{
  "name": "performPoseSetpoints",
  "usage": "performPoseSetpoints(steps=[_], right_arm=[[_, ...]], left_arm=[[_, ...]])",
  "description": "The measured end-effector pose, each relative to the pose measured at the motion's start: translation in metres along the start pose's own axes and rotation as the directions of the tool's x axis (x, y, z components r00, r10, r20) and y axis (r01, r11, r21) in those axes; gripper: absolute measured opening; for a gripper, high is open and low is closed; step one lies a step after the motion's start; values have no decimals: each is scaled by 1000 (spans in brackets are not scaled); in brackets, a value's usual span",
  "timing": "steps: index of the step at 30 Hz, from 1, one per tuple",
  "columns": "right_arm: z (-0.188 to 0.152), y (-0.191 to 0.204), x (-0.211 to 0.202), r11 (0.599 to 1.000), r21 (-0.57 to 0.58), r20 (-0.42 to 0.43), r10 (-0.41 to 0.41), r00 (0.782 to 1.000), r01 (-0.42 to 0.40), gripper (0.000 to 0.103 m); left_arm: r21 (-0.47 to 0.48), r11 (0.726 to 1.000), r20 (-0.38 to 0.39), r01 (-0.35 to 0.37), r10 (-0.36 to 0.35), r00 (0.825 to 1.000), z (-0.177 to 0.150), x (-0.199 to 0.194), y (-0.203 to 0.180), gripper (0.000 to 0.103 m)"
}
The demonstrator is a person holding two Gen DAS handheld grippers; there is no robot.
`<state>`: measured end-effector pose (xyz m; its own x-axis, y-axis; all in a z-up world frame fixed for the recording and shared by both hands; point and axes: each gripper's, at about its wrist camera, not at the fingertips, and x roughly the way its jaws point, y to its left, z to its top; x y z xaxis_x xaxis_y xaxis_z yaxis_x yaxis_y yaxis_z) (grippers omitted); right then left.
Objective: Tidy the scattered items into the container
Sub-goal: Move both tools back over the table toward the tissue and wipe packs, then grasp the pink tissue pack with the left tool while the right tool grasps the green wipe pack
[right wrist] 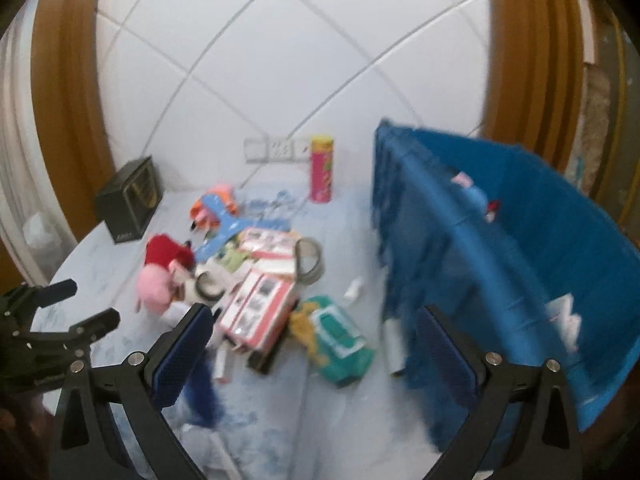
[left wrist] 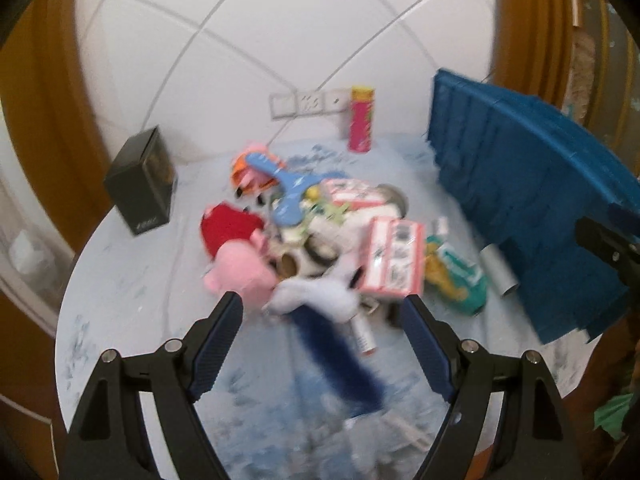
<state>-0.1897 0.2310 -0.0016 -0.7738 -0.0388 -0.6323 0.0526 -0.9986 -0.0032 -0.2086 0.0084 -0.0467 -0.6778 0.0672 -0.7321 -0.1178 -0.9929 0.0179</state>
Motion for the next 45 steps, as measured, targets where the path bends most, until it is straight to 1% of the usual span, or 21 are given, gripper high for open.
performPoseSetpoints(steps=[4,7,10,13,16,20,23,28,29,30,32,34,35,37,39,40,41,42,43,44,45], right_arm=[[-11,17,35,1000,-7,-84,11,996,-12,103],[-17,17,56,1000,-9,-128,15,992,-16,103],[-26,9,83,1000,-5,-173,20,985,-21,103],[-38,-2,114,999,0,-225,35,974,-36,103],[-52,-18,143,999,10,-272,50,961,-50,103],[-68,-35,174,999,5,-322,45,946,-46,103],[-77,-41,188,999,-11,-337,46,940,-52,103],[-90,-43,210,996,-59,-331,46,942,-69,103],[-91,-44,215,995,-64,-333,46,942,-71,103],[-92,-44,221,995,-68,-335,44,941,-71,103],[-93,-44,232,995,-75,-341,40,939,-70,103],[-92,-45,243,994,-92,-336,24,941,-58,103],[-91,-43,248,993,-102,-334,25,942,-63,103],[-88,-41,261,990,-120,-337,24,941,-68,103],[-88,-43,273,990,-130,-342,1,940,-49,103],[-89,-46,278,991,-121,-349,4,937,-49,103],[-91,-51,284,993,-101,-359,13,933,-53,103],[-93,-56,286,995,-84,-366,12,930,-45,102],[-95,-60,286,997,-66,-375,18,927,-46,100],[-97,-64,286,998,-48,-383,24,924,-46,85],[-99,-68,284,998,-26,-388,36,921,-50,66]], left_arm=[[-24,1000,-45,-7,5,999,-9,21,19,81],[-31,999,-73,-13,10,997,-9,38,20,81],[-23,1000,-102,-19,17,995,-6,61,14,81],[-11,1000,-127,-17,15,992,-2,86,3,81],[16,1000,-140,-4,7,990,5,111,-19,81],[54,998,-172,36,-26,985,8,144,-51,81],[77,995,-178,59,-45,983,11,166,-69,81],[116,990,-180,84,-62,982,19,202,-97,81],[122,989,-180,87,-65,982,21,208,-101,88],[121,988,-169,93,-71,983,23,213,-103,102],[133,986,-159,101,-79,984,27,222,-105,103],[123,980,-162,155,-134,978,31,229,-106,103],[112,977,-173,184,-164,971,33,234,-106,103],[105,970,-190,219,-197,962,35,241,-110,103],[114,964,-199,240,-215,956,35,246,-116,103],[116,960,-203,254,-227,952,34,246,-118,103],[118,957,-207,267,-239,949,33,247,-120,96],[117,952,-213,284,-256,943,32,248,-122,80],[106,940,-230,325,-295,928,31,248,-123,71],[105,931,-246,350,-317,916,29,246,-124,61],[128,932,-244,340,-303,921,26,242,-125,60]])
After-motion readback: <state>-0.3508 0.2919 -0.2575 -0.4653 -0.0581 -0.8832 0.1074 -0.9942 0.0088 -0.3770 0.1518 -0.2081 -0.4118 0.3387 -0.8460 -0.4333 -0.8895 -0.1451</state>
